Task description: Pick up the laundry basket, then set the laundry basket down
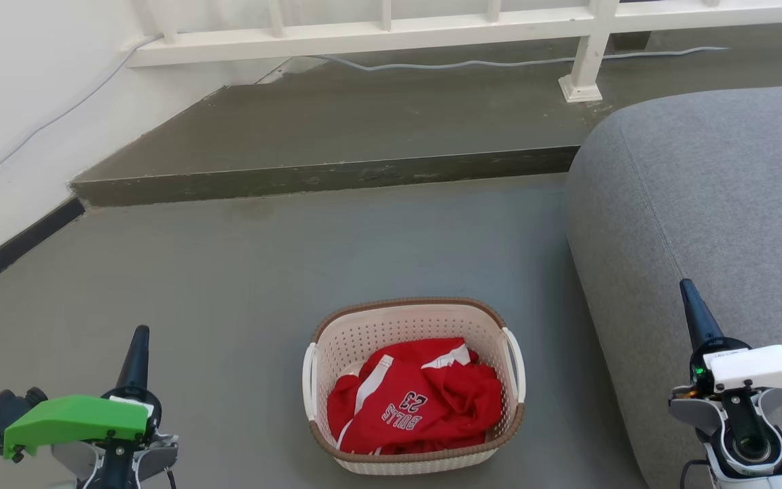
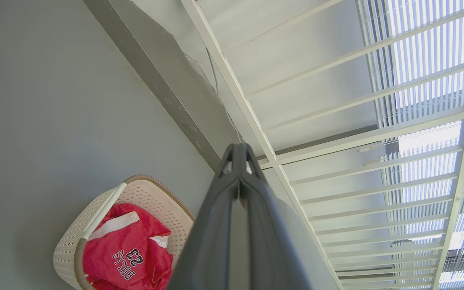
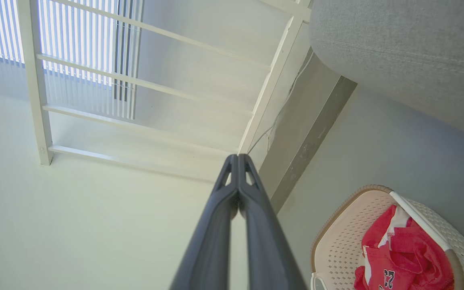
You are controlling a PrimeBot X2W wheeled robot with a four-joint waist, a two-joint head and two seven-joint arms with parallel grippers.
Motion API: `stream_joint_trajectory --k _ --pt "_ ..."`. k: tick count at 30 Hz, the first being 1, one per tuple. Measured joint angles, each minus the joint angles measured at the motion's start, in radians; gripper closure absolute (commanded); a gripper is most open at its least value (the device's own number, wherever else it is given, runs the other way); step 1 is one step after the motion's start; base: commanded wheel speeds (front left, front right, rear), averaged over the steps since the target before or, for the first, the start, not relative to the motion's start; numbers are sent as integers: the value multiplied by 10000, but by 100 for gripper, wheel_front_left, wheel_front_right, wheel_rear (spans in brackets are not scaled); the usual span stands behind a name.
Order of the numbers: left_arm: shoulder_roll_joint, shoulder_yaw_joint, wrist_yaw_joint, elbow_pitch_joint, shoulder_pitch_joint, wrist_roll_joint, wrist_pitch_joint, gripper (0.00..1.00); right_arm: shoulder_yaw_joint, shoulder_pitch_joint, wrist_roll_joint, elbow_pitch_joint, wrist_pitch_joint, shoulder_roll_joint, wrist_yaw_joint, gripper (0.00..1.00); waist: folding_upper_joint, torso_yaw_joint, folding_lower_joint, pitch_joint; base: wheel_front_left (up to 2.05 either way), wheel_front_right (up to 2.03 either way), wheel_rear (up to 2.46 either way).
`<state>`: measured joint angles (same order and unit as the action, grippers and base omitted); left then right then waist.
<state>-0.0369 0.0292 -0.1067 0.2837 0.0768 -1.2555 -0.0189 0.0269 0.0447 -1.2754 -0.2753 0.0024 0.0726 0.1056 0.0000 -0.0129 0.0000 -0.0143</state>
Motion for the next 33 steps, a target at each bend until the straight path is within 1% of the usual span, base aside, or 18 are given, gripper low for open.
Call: stream_joint_trajectory --k 4,6,10,11,23,27,29,33 --pt "0 50 -4 -2 0 -520 -173 100 113 77 -462 -4 113 -46 27 100 0 19 0 17 0 0 0" --pt "0 81 -77 -4 0 -717 -240 100 190 84 -738 -4 182 -63 81 100 0 28 0 25 0 0 0" --pt "2 136 -77 -8 1 -1118 -345 100 299 84 -1064 -6 293 -73 81 100 0 42 0 38 0 0 0" --pt "2 203 -77 -8 1 -1321 -422 100 355 84 -1342 -6 370 -82 82 100 0 52 0 46 0 0 0" --pt "2 431 -90 -13 1 -2821 -796 100 729 95 -2775 -6 765 -150 86 100 0 109 0 98 0 0 0" --pt "2 548 -165 -17 1 -3237 -955 100 878 99 -3275 -6 890 -182 88 100 0 128 0 115 0 0 0" --pt "2 598 -165 -19 1 -3432 -961 100 909 100 -3359 -6 913 -188 88 100 0 129 0 116 0 0 0" --pt "2 602 -165 -19 1 -3440 -961 100 917 101 -3361 -6 915 -201 88 100 0 129 0 116 0 0 0"
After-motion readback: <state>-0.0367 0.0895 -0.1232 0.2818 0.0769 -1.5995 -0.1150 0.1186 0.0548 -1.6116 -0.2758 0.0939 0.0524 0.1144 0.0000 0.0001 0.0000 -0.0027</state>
